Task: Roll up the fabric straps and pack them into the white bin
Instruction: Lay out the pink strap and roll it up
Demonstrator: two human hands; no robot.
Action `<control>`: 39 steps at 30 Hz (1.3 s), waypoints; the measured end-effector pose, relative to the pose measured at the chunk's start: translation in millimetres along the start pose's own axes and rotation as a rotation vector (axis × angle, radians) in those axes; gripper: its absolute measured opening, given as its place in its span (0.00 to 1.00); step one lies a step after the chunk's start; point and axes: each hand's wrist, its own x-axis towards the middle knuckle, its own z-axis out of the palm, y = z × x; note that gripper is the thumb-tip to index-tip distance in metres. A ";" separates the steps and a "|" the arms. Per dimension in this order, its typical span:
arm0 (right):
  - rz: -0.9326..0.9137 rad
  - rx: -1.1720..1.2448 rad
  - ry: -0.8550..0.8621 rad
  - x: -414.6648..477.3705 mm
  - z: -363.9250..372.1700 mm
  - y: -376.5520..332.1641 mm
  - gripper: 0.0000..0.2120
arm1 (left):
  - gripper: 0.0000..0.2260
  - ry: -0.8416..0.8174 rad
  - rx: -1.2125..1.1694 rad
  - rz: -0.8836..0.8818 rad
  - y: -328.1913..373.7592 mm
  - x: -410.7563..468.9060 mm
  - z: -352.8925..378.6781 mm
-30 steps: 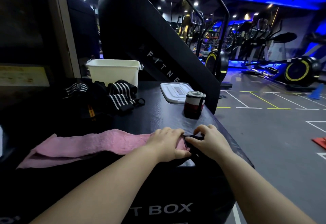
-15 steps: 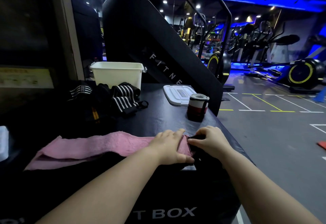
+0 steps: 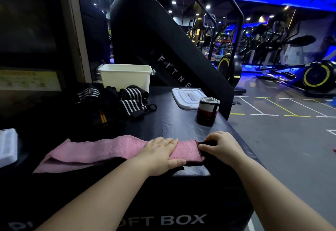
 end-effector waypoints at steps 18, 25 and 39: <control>-0.040 -0.195 -0.093 -3.2 22.4 -65.0 0.20 | 0.45 0.042 -0.049 -0.040 -4.3 -1.8 -2.0; -0.041 -0.198 -0.107 -5.7 29.6 -50.8 0.21 | 0.45 0.040 -0.031 -0.042 -18.7 6.4 -6.5; -0.035 -0.231 -0.177 4.2 25.1 -57.3 0.16 | 0.41 0.072 -0.026 -0.034 -20.5 5.3 -2.1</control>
